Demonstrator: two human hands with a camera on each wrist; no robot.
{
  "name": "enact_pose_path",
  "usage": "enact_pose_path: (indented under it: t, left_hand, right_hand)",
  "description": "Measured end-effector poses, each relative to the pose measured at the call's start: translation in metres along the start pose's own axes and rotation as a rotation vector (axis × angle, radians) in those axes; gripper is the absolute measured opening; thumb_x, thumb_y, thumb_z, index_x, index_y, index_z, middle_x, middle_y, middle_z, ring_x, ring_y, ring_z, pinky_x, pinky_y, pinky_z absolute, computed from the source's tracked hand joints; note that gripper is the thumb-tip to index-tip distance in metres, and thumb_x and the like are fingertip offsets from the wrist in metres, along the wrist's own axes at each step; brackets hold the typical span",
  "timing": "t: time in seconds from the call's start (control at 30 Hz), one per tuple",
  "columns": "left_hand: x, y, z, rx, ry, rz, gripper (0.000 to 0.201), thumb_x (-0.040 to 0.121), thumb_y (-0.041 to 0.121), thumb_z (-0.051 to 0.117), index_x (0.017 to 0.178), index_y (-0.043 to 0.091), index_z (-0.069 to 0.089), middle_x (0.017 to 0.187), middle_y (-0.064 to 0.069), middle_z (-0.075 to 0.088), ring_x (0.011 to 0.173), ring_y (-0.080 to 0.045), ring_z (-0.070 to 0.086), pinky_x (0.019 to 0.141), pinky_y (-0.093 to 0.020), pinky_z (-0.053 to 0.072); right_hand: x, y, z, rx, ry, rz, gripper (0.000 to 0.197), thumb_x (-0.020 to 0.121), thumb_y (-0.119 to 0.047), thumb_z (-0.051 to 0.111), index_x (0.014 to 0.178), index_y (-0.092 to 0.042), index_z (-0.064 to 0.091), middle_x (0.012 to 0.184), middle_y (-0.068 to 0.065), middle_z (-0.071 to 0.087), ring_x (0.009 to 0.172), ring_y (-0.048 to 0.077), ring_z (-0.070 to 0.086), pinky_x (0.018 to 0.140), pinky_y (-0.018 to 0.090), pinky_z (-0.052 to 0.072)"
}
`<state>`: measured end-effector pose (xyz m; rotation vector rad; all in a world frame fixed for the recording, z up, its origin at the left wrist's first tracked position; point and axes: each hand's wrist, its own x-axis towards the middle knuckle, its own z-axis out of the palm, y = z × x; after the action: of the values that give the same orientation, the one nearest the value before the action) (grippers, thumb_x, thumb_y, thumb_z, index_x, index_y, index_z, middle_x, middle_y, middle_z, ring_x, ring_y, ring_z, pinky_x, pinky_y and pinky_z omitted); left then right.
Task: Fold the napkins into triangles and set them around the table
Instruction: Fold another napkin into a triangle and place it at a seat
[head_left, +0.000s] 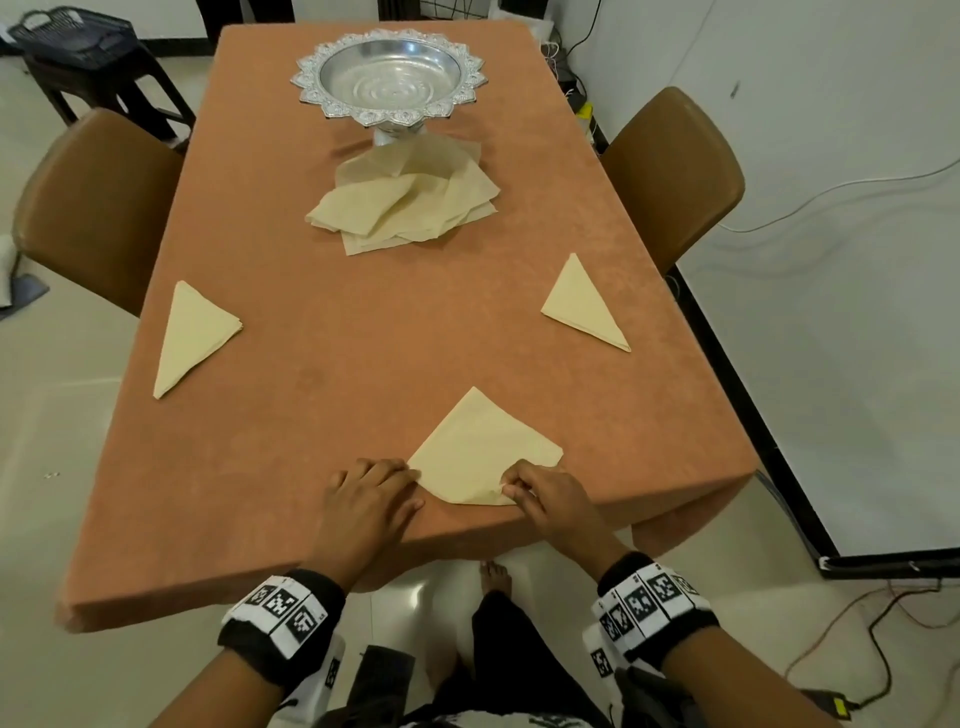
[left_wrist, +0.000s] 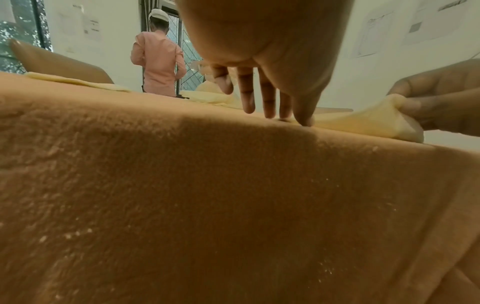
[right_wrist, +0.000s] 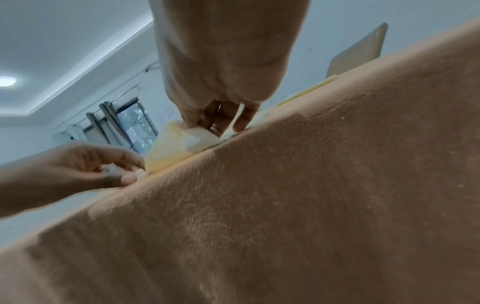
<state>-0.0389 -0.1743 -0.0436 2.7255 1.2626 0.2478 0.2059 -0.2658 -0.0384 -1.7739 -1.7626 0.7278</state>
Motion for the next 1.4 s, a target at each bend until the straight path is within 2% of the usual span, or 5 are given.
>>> enact_pose_path:
  t: [0.27,0.47,0.57,0.73,1.4]
  left_hand:
    - [0.016,0.001,-0.003,-0.142,-0.014,-0.18,0.014,0.09,0.039,0.058,0.09,0.03,0.069,0.094,0.013,0.068,0.086,-0.012,0.049,0.071,-0.031,0.03]
    - [0.026,0.009,-0.004,-0.187,-0.036,-0.319,0.013,0.09,0.034,0.059,0.09,0.026,0.069,0.094,0.009,0.065,0.085,-0.011,0.041,0.071,-0.031,0.025]
    - [0.027,0.01,-0.005,-0.198,-0.036,-0.351,0.014,0.091,0.034,0.057,0.092,0.026,0.068,0.093,0.008,0.064,0.084,-0.01,0.039,0.072,-0.031,0.026]
    - [0.033,0.012,-0.009,-0.191,-0.061,-0.376,0.014,0.09,0.035,0.057,0.087,0.027,0.068,0.089,0.008,0.066,0.083,-0.011,0.041,0.07,-0.031,0.024]
    - [0.046,0.02,-0.012,-0.108,-0.126,-0.48,0.015,0.091,0.034,0.05,0.098,0.025,0.059,0.096,0.001,0.063,0.09,-0.019,0.055,0.077,-0.034,0.042]
  right_hand:
    - [0.086,-0.001,-0.022,0.065,-0.006,0.277,0.009,0.093,-0.018,0.055,0.093,-0.014,0.064,0.089,-0.001,0.067,0.081,0.016,0.06,0.071,0.032,0.044]
    - [0.097,-0.004,-0.034,0.146,0.011,0.341,0.03,0.097,-0.038,0.047,0.085,-0.016,0.062,0.076,-0.003,0.063,0.074,0.015,0.056,0.065,0.03,0.038]
    - [0.073,0.005,-0.037,0.221,0.018,0.408,0.023,0.087,-0.035,0.065,0.099,-0.015,0.066,0.088,-0.002,0.066,0.082,0.011,0.059,0.075,0.027,0.045]
    - [0.068,0.01,-0.029,0.191,0.09,0.373,0.016,0.082,-0.016,0.071,0.097,-0.017,0.067,0.08,-0.006,0.062,0.075,0.008,0.056,0.07,0.021,0.044]
    - [0.09,-0.005,-0.015,-0.266,0.143,0.335,0.024,0.086,-0.024,0.062,0.109,-0.02,0.057,0.104,-0.003,0.063,0.099,0.02,0.058,0.082,0.034,0.04]
